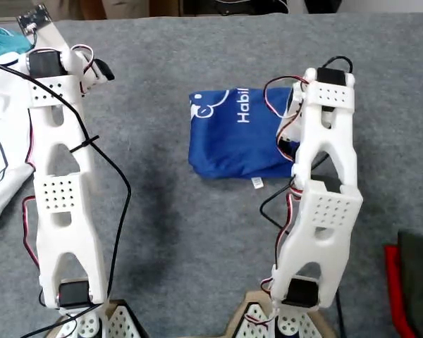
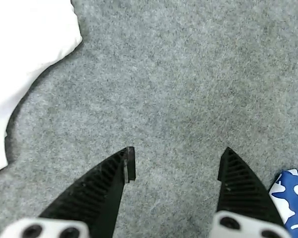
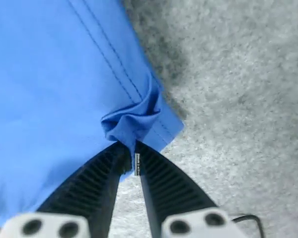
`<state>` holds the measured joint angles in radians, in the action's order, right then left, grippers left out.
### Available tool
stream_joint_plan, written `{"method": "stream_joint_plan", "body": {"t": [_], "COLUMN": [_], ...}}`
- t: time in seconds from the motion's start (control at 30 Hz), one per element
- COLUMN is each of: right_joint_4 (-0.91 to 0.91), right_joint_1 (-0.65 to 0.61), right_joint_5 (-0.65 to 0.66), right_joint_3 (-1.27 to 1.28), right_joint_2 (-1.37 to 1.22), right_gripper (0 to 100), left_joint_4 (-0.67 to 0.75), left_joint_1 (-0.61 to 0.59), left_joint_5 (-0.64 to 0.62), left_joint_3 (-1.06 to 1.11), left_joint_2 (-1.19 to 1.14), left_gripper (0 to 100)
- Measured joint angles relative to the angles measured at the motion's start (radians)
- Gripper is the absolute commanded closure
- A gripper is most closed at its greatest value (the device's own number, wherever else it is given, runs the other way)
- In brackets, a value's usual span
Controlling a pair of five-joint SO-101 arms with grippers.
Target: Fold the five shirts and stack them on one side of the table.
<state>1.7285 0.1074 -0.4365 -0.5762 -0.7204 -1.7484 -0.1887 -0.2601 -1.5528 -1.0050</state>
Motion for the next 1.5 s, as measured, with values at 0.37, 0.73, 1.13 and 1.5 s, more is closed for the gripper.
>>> {"method": "stream_joint_plan", "body": {"t": [0.37, 0.73, 1.13, 1.5], "right_joint_4": [0.035, -0.135, -0.512, -0.597], "right_joint_1": [0.000, 0.000, -0.021, -0.021], "right_joint_5": [0.020, 0.064, 0.100, 0.169], "right_joint_3": [0.002, 0.005, 0.005, -0.003], "right_joint_2": [0.094, 0.305, -0.034, -0.118], "right_gripper": [84.6, 99.0, 98.6, 98.6], "left_joint_4": [0.000, 0.003, 0.404, 0.549], "left_joint_1": [0.041, 0.310, 0.514, 0.506], "left_joint_5": [0.046, 0.046, 0.046, 0.046], "left_joint_3": [0.003, 0.003, 0.006, 0.006], "left_joint_2": [0.000, 0.000, -0.232, -0.393], "left_gripper": [73, 97, 98, 98]}}
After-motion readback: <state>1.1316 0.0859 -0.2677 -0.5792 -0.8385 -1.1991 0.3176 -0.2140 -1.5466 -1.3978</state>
